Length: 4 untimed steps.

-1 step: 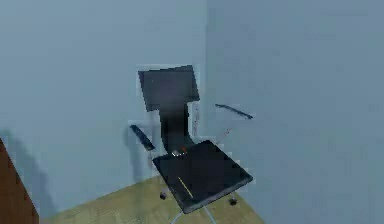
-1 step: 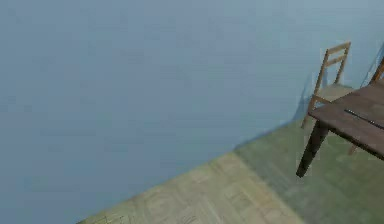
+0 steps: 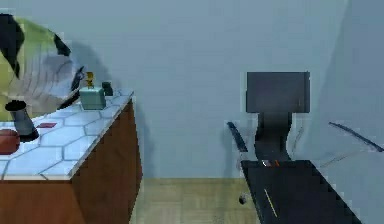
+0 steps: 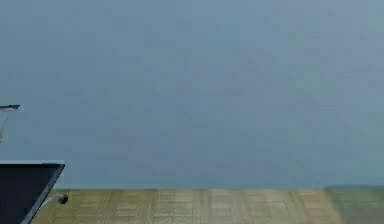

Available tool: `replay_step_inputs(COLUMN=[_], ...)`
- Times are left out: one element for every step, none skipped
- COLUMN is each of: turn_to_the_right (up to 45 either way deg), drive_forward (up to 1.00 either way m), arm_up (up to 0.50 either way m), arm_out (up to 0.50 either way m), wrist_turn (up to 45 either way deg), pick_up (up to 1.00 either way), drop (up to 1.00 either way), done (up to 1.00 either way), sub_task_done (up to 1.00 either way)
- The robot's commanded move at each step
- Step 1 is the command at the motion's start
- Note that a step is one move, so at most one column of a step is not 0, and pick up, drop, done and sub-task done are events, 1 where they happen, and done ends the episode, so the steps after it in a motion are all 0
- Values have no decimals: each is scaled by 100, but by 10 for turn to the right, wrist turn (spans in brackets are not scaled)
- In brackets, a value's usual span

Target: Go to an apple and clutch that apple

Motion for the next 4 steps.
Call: replay_step_inputs(turn_to_the_right=[0,-450,-450,-450], drive_forward=[15,0,0,0], arm_up=[0,0,0,0], arm_out=[0,0,0,0], wrist_turn=[0,0,0,0], pick_up=[0,0,0,0], drop=[0,0,0,0], done=[0,0,0,0], sub_task_done=[0,0,0,0])
